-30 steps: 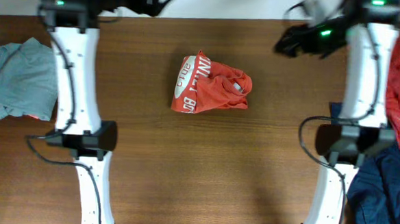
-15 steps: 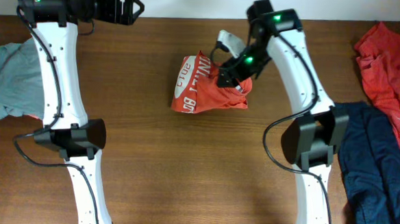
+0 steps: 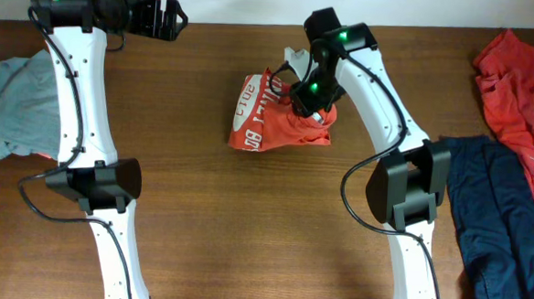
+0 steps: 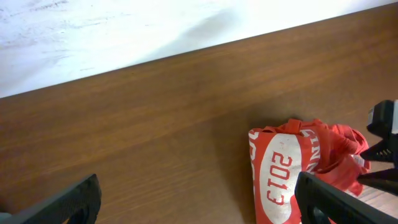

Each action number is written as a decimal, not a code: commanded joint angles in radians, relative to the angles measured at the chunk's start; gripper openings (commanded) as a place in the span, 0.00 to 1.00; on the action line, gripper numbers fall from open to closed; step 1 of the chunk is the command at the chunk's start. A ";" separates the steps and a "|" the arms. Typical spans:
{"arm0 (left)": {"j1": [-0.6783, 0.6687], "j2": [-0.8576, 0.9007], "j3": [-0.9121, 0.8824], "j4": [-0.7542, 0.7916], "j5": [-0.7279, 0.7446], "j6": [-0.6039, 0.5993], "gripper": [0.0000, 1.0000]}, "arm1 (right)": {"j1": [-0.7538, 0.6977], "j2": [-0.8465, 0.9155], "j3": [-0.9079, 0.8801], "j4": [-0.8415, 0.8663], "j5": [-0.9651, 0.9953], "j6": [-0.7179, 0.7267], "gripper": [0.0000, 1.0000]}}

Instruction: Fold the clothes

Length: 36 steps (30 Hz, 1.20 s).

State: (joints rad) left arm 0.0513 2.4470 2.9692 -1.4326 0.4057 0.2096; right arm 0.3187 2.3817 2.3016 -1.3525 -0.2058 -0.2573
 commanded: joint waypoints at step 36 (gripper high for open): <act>0.019 -0.008 -0.006 0.000 -0.015 0.017 0.99 | 0.090 -0.021 -0.008 -0.203 -0.014 0.061 0.04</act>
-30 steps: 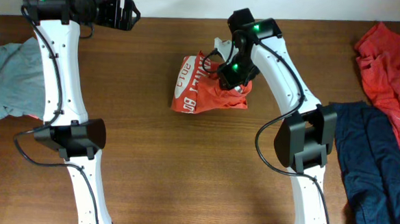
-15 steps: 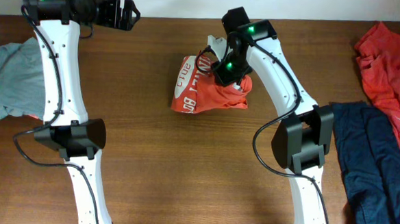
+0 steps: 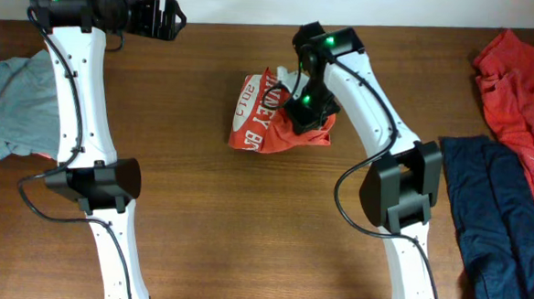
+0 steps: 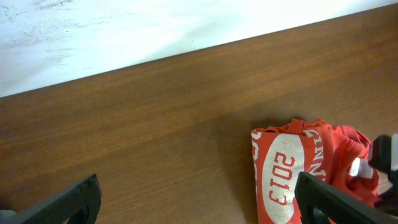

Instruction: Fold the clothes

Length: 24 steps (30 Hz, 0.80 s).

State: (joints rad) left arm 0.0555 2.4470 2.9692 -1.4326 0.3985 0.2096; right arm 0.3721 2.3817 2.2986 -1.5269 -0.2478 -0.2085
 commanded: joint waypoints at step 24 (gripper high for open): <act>0.057 -0.008 -0.006 0.015 -0.007 0.017 0.99 | -0.010 -0.061 -0.063 -0.060 0.181 0.282 0.58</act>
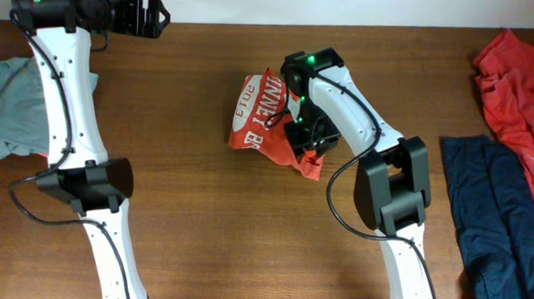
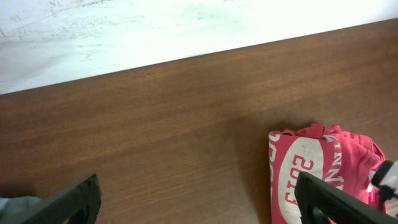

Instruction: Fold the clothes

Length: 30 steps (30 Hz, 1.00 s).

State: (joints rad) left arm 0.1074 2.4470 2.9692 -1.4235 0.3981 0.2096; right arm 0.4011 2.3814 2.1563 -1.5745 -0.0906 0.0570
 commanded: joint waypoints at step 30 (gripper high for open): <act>0.005 -0.008 -0.006 0.019 -0.006 0.016 0.99 | -0.150 -0.079 -0.122 0.529 -0.195 0.476 0.70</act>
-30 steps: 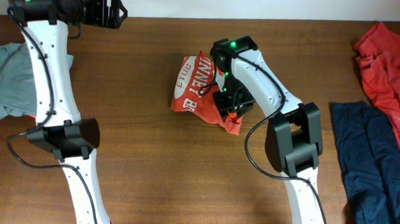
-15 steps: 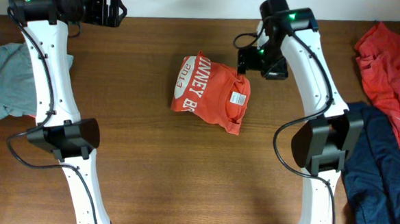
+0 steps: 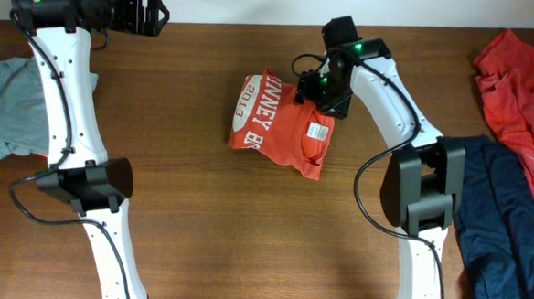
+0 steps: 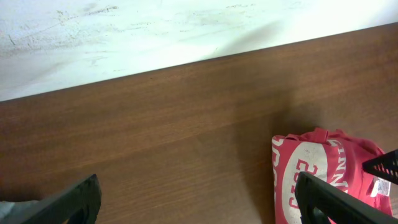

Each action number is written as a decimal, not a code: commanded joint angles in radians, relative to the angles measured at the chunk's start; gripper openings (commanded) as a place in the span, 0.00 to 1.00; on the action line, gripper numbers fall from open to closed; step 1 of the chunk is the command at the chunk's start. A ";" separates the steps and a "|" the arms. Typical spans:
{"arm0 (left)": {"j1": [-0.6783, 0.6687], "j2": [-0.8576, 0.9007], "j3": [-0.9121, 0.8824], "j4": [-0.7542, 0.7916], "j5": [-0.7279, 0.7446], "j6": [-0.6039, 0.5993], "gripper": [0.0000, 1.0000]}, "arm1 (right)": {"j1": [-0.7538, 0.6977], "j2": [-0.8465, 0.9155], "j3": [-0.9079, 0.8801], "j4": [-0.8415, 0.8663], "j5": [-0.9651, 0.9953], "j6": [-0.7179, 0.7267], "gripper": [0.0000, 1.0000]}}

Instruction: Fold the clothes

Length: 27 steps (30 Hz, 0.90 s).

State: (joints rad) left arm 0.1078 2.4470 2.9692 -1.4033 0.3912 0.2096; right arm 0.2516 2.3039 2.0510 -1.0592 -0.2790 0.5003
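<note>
A red shirt (image 3: 282,127) with white print lies folded flat at the table's middle, a white label showing on its right part. In the left wrist view the red shirt (image 4: 323,171) lies at the lower right. My right gripper (image 3: 314,86) hovers at the shirt's upper right corner, open and holding no cloth. One of its dark fingers (image 4: 382,165) shows at the right edge of the left wrist view. My left gripper (image 3: 155,15) is high at the back left, far from the shirt. In its own view the left gripper (image 4: 199,205) stands wide open over bare wood.
A grey garment (image 3: 17,104) lies crumpled at the left edge under the left arm. At the right edge lie a red garment (image 3: 518,80) and a navy garment (image 3: 501,226). A white wall (image 4: 155,37) runs along the table's back edge.
My right gripper was low on the shirt's right part, holding cloth drawn toward the front. Now it is off the cloth at the upper right corner, and the shirt lies flat. The left arm is unchanged.
My right gripper was shut on the bunched right side of the red shirt. It then stood further left over the bundle. Later it held cloth drawn toward the front, and the left arm had shifted left. Now the shirt lies flat and released.
</note>
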 commanded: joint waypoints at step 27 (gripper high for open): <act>0.004 -0.008 -0.006 -0.015 0.001 0.016 0.99 | -0.161 -0.003 -0.009 0.299 -0.028 -0.026 0.04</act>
State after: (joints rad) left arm 0.1078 2.4470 2.9692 -1.4170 0.3912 0.2096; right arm 0.1211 2.3039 2.0148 -0.7940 -0.3012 0.5076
